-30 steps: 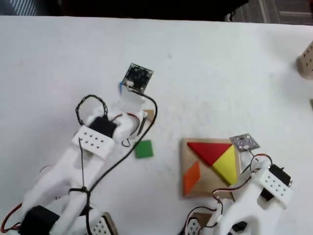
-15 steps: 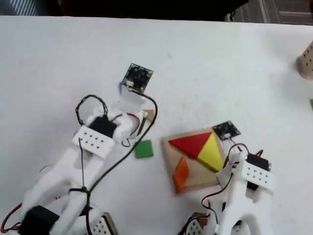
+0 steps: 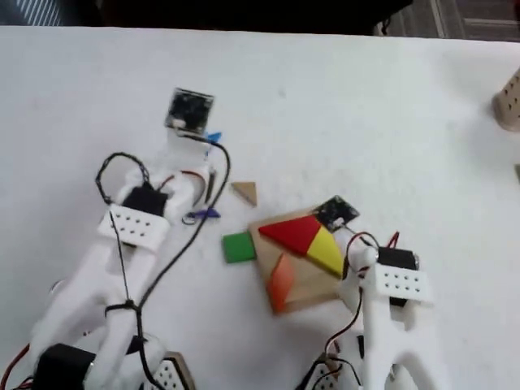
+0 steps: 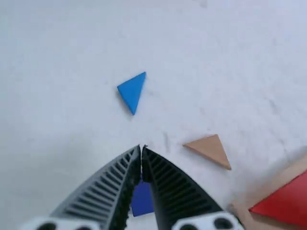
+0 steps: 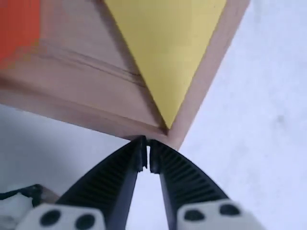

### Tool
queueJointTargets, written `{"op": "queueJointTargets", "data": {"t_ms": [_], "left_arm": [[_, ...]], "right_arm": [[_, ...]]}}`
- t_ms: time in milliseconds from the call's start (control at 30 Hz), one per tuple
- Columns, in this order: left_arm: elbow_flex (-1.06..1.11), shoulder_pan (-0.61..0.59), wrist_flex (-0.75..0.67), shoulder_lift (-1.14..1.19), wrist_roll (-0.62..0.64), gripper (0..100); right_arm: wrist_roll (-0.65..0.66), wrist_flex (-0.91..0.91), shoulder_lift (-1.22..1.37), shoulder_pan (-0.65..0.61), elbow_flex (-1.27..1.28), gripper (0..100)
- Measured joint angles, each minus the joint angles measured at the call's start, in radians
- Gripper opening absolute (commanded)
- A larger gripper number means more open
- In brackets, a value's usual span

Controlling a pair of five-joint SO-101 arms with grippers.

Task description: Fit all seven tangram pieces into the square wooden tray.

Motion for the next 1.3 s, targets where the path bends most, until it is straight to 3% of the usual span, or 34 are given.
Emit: {"op": "queueJointTargets", "data": {"t_ms": [267, 500, 733, 1067, 1300], "left_arm": [[0.000, -0.060, -0.020, 0.000, 0.071, 2], [0.002, -0.149, -0.060, 0.000, 0.163, 2], [0.002, -0.169, -0.075, 0.000, 0.175, 2], [0.002, -0.170, -0.094, 0.000, 0.175, 2], [0.008, -0.170, -0.094, 0.000, 0.175, 2]], "right_arm": [[-0.046, 0.081, -0.230, -0.187, 0.005, 1.8], [-0.011, 0.031, -0.167, -0.448, 0.077, 1.8], [0.043, 0.000, -0.098, -0.519, 0.069, 1.8], [-0.068, -0.084, -0.078, -0.528, 0.075, 1.8], [-0.055, 0.035, -0.224, -0.580, 0.060, 1.8]]}}
